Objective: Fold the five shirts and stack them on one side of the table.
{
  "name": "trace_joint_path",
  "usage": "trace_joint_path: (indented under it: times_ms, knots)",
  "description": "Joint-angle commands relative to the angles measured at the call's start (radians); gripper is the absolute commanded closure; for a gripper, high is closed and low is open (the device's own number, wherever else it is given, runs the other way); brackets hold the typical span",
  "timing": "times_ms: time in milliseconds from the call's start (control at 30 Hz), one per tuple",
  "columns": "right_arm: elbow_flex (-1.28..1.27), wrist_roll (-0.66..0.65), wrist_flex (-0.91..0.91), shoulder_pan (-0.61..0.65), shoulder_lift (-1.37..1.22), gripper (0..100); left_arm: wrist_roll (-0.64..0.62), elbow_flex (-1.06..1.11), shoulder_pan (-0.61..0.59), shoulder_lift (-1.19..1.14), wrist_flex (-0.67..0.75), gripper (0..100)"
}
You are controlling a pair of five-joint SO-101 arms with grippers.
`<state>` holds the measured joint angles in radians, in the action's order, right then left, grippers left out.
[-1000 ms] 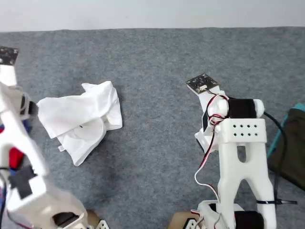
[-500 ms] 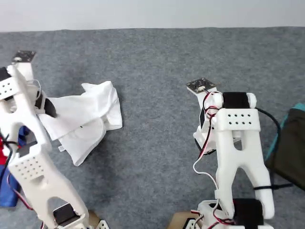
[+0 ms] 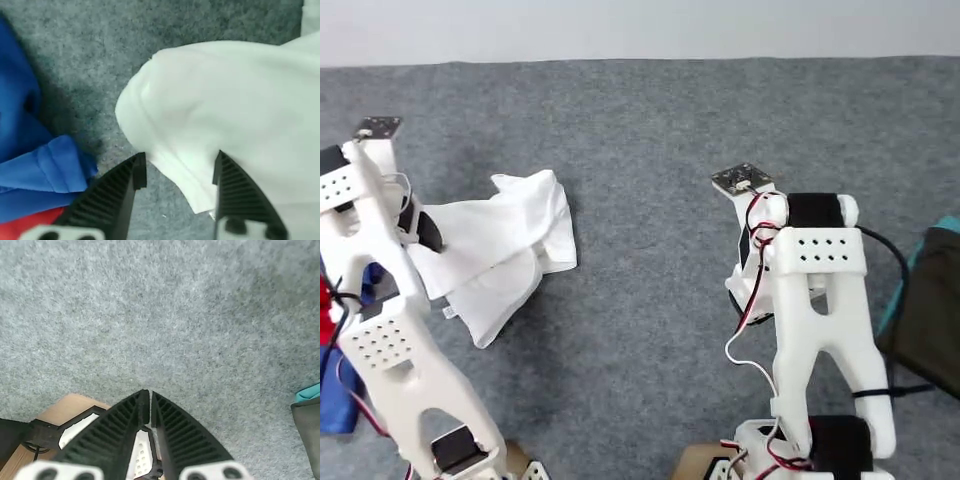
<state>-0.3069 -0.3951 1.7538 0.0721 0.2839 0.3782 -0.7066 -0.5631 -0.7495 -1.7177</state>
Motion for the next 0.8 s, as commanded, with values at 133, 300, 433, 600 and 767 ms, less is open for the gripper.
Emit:
trace_joint_path:
  times_ms: [133, 300, 433, 600, 767]
  knots:
    - [0.091, 0.009, 0.041, 0.01, -0.007, 98.7, -0.005, -0.015, -0.025, 0.0, 0.003, 78]
    - [0.133, 0.009, 0.042, 0.008, -0.007, 98.7, -0.009, -0.015, -0.005, -0.075, 0.009, 78]
    - [0.133, 0.009, 0.042, 0.007, -0.007, 98.7, -0.009, -0.016, 0.048, -0.163, 0.003, 78]
    - [0.135, 0.006, 0.042, 0.005, -0.001, 98.7, -0.006, -0.016, 0.106, -0.212, 0.002, 89]
    - [0.135, 0.006, 0.042, 0.005, 0.001, 98.7, -0.009, -0.044, 0.16, -0.207, -0.04, 99]
